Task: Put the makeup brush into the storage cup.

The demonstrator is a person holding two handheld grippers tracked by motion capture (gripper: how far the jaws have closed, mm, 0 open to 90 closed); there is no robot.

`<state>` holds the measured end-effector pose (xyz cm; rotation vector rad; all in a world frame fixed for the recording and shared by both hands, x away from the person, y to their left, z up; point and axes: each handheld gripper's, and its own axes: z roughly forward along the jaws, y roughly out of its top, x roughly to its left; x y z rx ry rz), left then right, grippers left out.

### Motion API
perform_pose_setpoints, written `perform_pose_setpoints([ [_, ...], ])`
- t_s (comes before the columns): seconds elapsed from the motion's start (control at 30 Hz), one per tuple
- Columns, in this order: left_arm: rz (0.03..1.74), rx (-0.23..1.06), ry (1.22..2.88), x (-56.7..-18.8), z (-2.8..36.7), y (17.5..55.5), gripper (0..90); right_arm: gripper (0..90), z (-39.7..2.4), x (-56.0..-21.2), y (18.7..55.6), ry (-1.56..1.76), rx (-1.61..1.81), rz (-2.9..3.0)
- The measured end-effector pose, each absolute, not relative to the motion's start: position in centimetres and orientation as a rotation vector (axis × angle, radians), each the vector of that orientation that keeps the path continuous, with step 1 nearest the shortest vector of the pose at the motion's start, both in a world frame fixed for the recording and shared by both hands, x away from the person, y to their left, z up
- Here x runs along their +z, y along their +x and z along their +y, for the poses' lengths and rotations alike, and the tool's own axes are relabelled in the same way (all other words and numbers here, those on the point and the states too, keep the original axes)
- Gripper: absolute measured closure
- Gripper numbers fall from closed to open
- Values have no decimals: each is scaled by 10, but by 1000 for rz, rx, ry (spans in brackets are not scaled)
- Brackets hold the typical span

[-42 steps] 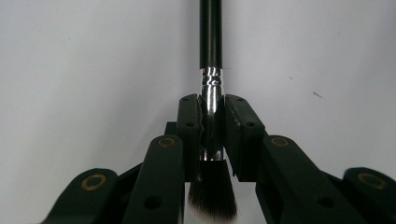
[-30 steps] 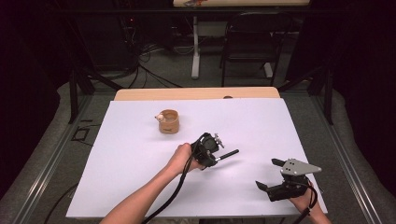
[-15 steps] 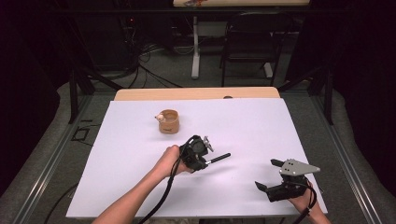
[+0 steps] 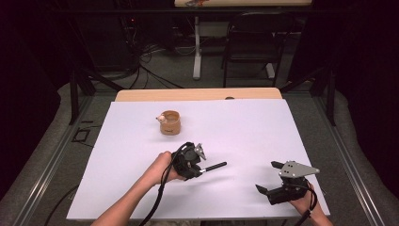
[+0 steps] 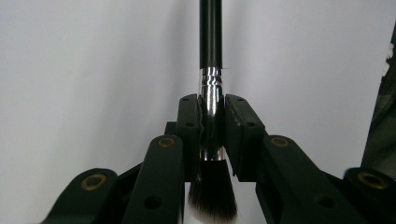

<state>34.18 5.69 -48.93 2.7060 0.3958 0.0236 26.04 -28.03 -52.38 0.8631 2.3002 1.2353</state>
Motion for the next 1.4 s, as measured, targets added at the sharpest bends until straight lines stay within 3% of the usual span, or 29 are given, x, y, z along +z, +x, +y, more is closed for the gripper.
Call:
perform_pose_setpoints([
  [0.8,304,3,2699,-488,75,335,769,2,-257,-508,276,766,1056,2522],
  [1.4,225,-12,2710,-491,72,331,769,0,-202,-488,308,519,892,2736],
])
